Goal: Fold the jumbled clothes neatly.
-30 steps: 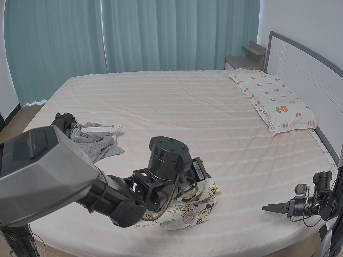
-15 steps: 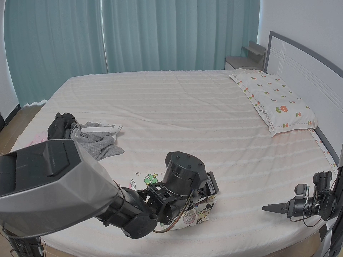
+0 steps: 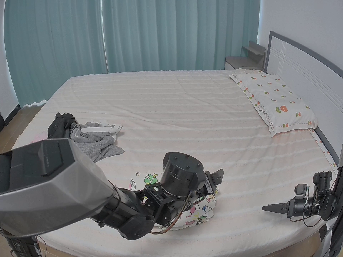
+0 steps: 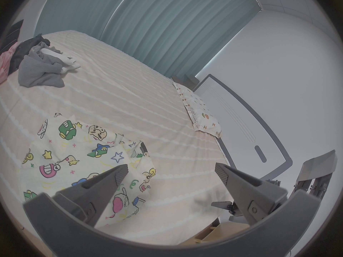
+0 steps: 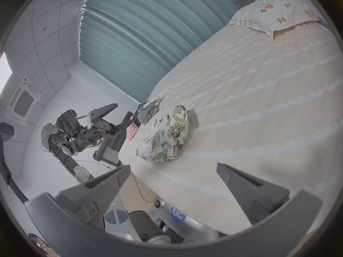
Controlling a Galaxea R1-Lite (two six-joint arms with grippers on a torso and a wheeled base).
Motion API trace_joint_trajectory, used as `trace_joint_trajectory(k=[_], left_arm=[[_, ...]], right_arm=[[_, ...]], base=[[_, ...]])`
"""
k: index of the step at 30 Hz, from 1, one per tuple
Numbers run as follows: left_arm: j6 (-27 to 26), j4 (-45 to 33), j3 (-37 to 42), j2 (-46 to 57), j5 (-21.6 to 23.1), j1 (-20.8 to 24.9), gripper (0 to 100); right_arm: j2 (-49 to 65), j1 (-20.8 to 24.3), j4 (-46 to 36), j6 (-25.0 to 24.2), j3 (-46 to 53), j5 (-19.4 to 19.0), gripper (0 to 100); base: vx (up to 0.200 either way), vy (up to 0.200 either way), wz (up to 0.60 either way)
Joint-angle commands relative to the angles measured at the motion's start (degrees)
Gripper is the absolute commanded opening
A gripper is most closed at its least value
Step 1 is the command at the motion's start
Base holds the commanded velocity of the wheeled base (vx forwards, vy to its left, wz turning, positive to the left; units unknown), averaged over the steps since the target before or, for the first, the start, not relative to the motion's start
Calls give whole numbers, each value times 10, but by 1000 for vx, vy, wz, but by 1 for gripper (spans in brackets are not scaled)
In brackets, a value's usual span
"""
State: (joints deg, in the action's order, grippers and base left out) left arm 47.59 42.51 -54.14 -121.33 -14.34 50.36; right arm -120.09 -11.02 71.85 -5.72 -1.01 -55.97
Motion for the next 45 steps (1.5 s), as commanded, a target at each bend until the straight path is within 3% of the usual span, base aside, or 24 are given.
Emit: trace_joint_trajectory(k=[1,5,8,10,11,12,13,19,27,38,45], left_arm=[[1,-3,62,87,5,-62,100],[3,-2,128,127,47,-146,100],[7,1,185,153,82,-198,100],[15,5,213,161,91,-207,100],[27,9,232,163,103,-212,100],[27,9,232,163,103,-212,100],[51,35,263,162,130,-221,100],[88,138,310,132,175,-258,100],[97,243,340,47,180,-278,100],[120,248,342,36,181,-279,100],[120,250,341,29,182,-279,100]], right_arm=[[6,1,1,-3,10,0,100],[29,14,27,-40,10,2,100],[59,54,68,-154,-14,19,100],[65,82,88,-224,-44,67,100],[62,115,94,-275,-79,118,100],[62,115,94,-275,-79,118,100],[41,167,91,-326,-137,179,100],[-66,251,84,-335,-253,196,100],[-123,274,-27,-332,-371,197,100],[-128,350,-36,-327,-370,198,100],[-150,350,-36,-301,-367,198,100]], base=[[0,0,0],[0,0,0],[0,0,0],[0,0,0],[0,0,0],[0,0,0],[0,0,0],[0,0,0],[0,0,0],[0,0,0],[0,0,0]])
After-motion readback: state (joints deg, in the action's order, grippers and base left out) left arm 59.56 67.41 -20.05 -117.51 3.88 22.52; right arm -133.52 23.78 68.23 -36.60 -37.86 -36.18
